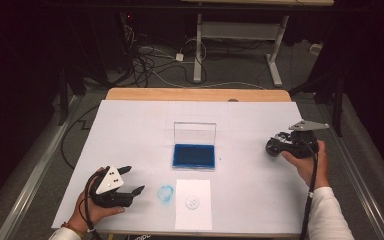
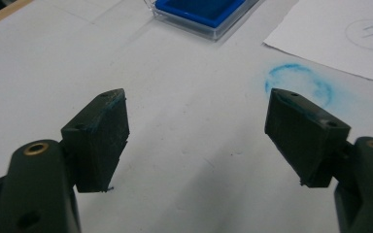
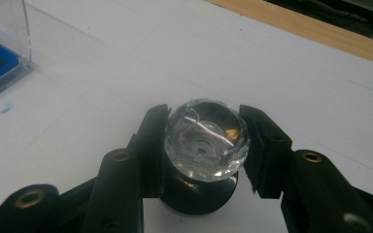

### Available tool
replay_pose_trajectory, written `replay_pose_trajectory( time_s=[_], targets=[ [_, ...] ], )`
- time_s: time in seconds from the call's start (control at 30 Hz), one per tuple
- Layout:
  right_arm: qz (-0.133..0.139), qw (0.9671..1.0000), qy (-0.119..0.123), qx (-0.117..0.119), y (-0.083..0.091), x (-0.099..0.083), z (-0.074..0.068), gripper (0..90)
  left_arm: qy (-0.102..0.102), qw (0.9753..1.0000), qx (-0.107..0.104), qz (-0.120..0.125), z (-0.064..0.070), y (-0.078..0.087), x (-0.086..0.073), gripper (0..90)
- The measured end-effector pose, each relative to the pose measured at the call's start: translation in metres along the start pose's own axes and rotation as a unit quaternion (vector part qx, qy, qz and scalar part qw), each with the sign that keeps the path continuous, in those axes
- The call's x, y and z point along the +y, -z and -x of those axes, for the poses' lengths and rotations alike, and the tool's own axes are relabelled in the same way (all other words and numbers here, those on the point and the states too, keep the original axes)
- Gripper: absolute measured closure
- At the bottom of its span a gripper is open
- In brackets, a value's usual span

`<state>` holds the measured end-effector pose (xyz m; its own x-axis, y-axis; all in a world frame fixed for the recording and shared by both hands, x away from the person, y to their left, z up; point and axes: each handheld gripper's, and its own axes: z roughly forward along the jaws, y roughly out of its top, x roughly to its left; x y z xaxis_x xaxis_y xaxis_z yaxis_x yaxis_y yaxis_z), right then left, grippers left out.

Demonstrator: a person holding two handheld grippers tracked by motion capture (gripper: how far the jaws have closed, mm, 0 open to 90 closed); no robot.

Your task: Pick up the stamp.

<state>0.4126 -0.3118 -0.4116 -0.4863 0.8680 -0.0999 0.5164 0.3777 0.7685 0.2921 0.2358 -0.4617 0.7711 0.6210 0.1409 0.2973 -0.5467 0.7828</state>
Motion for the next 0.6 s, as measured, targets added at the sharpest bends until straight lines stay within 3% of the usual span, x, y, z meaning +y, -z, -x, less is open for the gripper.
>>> replay_pose_trajectory(
  time_s=[0.3,0.43,0.6],
  targets=[
    [0.011,0.9997,0.014,0.014,0.005,0.004,-0.010,57.0,0.015,0.9999,0.006,-0.001,0.000,0.000,-0.001,23.3],
    [0.015,0.9995,0.023,0.014,0.010,0.008,-0.015,57.0,0.001,0.9996,0.020,-0.021,-0.001,-0.001,0.000,23.3],
    [0.029,0.9989,0.029,0.022,0.017,0.013,-0.022,57.0,-0.003,0.9996,0.020,-0.018,-0.002,-0.002,0.000,23.3]
  ],
)
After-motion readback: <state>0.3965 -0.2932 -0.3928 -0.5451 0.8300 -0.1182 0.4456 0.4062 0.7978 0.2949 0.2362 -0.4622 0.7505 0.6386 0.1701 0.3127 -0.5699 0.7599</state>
